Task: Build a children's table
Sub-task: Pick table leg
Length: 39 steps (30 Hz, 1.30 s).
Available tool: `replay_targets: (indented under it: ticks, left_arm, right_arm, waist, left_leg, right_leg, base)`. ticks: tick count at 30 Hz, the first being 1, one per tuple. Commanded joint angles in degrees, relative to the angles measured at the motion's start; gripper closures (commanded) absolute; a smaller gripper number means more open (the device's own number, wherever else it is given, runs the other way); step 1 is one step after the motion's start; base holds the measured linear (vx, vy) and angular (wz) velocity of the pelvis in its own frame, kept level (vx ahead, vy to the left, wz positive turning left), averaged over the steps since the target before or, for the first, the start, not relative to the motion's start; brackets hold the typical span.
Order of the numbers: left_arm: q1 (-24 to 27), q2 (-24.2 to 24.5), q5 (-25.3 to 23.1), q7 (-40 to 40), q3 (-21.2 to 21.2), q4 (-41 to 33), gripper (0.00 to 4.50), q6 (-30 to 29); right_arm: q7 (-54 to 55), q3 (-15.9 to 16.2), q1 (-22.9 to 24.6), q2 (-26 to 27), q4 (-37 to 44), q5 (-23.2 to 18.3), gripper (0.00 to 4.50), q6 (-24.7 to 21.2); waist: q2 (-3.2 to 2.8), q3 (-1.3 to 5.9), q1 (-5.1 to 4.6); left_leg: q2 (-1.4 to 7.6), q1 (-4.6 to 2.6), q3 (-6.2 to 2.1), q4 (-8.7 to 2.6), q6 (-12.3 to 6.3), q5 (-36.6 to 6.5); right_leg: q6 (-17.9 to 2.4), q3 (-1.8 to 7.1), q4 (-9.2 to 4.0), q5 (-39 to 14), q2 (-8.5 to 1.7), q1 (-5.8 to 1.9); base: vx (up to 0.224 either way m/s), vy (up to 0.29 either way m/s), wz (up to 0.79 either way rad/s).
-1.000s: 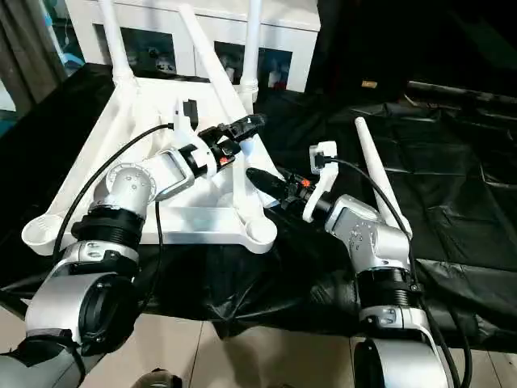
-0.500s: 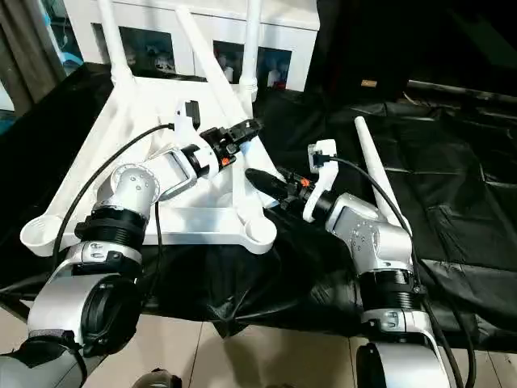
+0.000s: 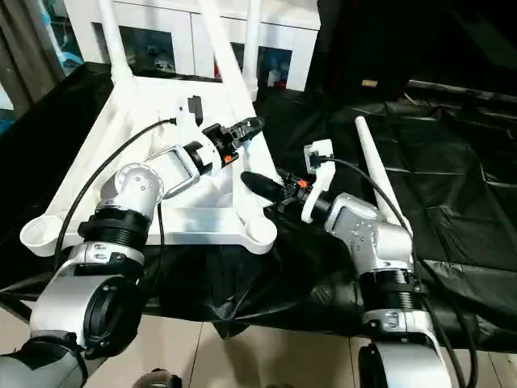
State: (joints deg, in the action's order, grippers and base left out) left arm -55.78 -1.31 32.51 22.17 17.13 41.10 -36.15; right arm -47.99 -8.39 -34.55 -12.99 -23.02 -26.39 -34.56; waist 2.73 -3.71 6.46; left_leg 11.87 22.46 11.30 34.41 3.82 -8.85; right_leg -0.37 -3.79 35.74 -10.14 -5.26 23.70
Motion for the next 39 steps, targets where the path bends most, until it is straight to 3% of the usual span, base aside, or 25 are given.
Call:
replay_targets:
  ticks: [1, 3, 4, 8, 11, 12, 18, 22, 26, 31, 32, 39]
  left_arm:
    - [-1.0, 0.9, -1.3, 1.6, -1.4, -2.1, 2.54, 0.5]
    - [-1.3, 1.8, -1.8, 2.1, -2.0, -2.4, 2.55, 0.5]
    - [-1.3, 2.2, -2.0, 2.7, -2.4, -2.5, 2.55, 0.5]
    - [-1.0, 3.2, -2.6, 4.8, -3.8, -2.8, 2.55, 0.5]
    - [-0.6, 3.6, -3.0, 6.3, -4.9, -3.5, 2.55, -0.1]
    - [-0.3, 3.6, -3.1, 7.4, -5.8, -4.4, 2.55, -0.4]
    - [0.7, 3.8, -2.3, 14.6, -9.4, -8.9, 2.55, -1.1]
    - [1.1, 3.6, -1.2, 17.1, -10.0, -10.4, 2.55, -1.9]
    - [4.1, 4.7, 2.1, 26.5, -13.9, -17.4, 2.55, -5.0]
    - [4.2, 4.5, 2.1, 26.8, -13.3, -17.9, 2.57, -5.0]
    - [4.2, 4.4, 2.1, 26.7, -13.2, -17.9, 2.57, -5.0]
    - [5.1, 4.5, 2.8, 26.1, -12.4, -19.3, 2.57, -5.6]
  right_arm:
    - [2.0, -4.8, -3.3, -1.8, -1.1, -3.3, 0.65, -2.0]
    - [1.8, -7.6, -5.1, -3.2, -2.1, -6.2, 0.65, -5.2]
    - [1.1, -8.6, -5.8, -3.9, -2.3, -7.6, 0.65, -6.9]
    - [-1.2, -9.4, -7.2, -6.3, -3.4, -9.6, 0.65, -10.8]
    - [-3.2, -6.5, -7.3, -8.0, -3.8, -7.8, 0.65, -12.1]
    - [-5.6, -3.6, -7.0, -9.0, -3.3, -6.9, 0.65, -13.6]
    - [-7.9, 1.6, -7.4, -9.8, -2.5, -5.4, 0.65, -15.0]
    - [-8.7, 2.4, -7.8, -10.0, -2.6, -5.4, 0.65, -15.2]
    - [-12.5, 5.0, -8.3, -10.6, -2.3, -4.6, 0.65, -13.6]
    - [-15.0, 5.6, -7.9, -11.0, -1.7, -5.4, 0.99, -13.7]
    - [-15.1, 5.6, -7.8, -11.0, -1.7, -5.4, 0.99, -13.7]
    - [-15.7, 6.7, -6.8, -9.9, -0.8, -5.5, 1.59, -13.4]
  waist:
    - [0.08, 4.62, 0.0]
    - [0.0, 4.6, 0.11]
    - [0.3, 4.73, 0.15]
    - [0.36, 4.86, 0.25]
    - [0.34, 4.82, 0.34]
    - [0.38, 4.8, 0.33]
    - [0.52, 4.71, 0.33]
    - [0.5, 4.61, 0.27]
    - [0.51, 4.63, 0.29]
    - [0.54, 4.47, 0.4]
    - [0.87, 4.47, 0.36]
    - [1.17, 4.57, 0.27]
  left_leg:
    - [1.05, -1.42, -0.7, -3.87, -1.53, -10.0]
    - [1.04, -1.46, -0.64, -3.8, -1.48, -9.7]
    - [1.05, -1.41, -0.6, -3.7, -1.61, -9.1]
    - [0.95, -1.35, -0.5, -3.49, -2.87, -7.2]
    - [0.98, -1.29, -0.49, -3.49, -2.48, -7.3]
    - [0.99, -1.29, -0.48, -3.49, -2.36, -7.5]
    - [1.15, -1.23, -0.55, -3.56, -1.78, -7.8]
    - [1.11, -1.19, -0.48, -3.56, -1.7, -8.4]
    - [1.26, -1.13, -0.49, -3.58, -1.61, -8.5]
    - [1.33, -1.49, -0.38, -3.63, -1.39, -9.6]
    - [1.3, -1.43, -0.35, -3.61, -1.36, -9.7]
    - [1.27, -1.18, -0.5, -3.61, -1.28, -8.4]
  right_leg:
    - [-11.8, 2.07, -4.15, -6.8, -2.74, -3.51]
    - [-12.1, 2.1, -4.13, -6.7, -2.72, -3.48]
    - [-12.2, 2.08, -3.95, -5.7, -2.72, -3.65]
    - [-13.1, 2.0, -3.68, -3.1, -2.66, -3.69]
    - [-13.2, 1.93, -3.78, -4.0, -2.8, -3.72]
    - [-13.2, 1.98, -3.81, -4.1, -2.79, -3.72]
    - [-13.1, 2.02, -3.85, -5.7, -3.02, -3.67]
    - [-13.2, 2.06, -3.92, -6.3, -2.92, -3.57]
    - [-13.3, 2.03, -3.78, -6.6, -2.95, -3.63]
    - [-13.0, 2.13, -4.03, -8.5, -2.86, -3.22]
    - [-12.8, 2.13, -4.08, -8.7, -2.86, -3.28]
    - [-12.1, 2.1, -3.82, -8.0, -2.92, -3.43]
  base:
    - [0.0, 0.0, 0.0]
    - [0.0, 0.0, 0.0]
    - [0.0, 0.0, 0.0]
    - [0.0, 0.0, 0.0]
    - [0.0, 0.0, 0.0]
    - [0.0, 0.0, 0.0]
    - [0.0, 0.0, 0.0]
    - [0.0, 0.0, 0.0]
    - [0.0, 0.0, 0.0]
    - [0.0, 0.0, 0.0]
    - [0.0, 0.0, 0.0]
    - [0.0, 0.0, 0.0]
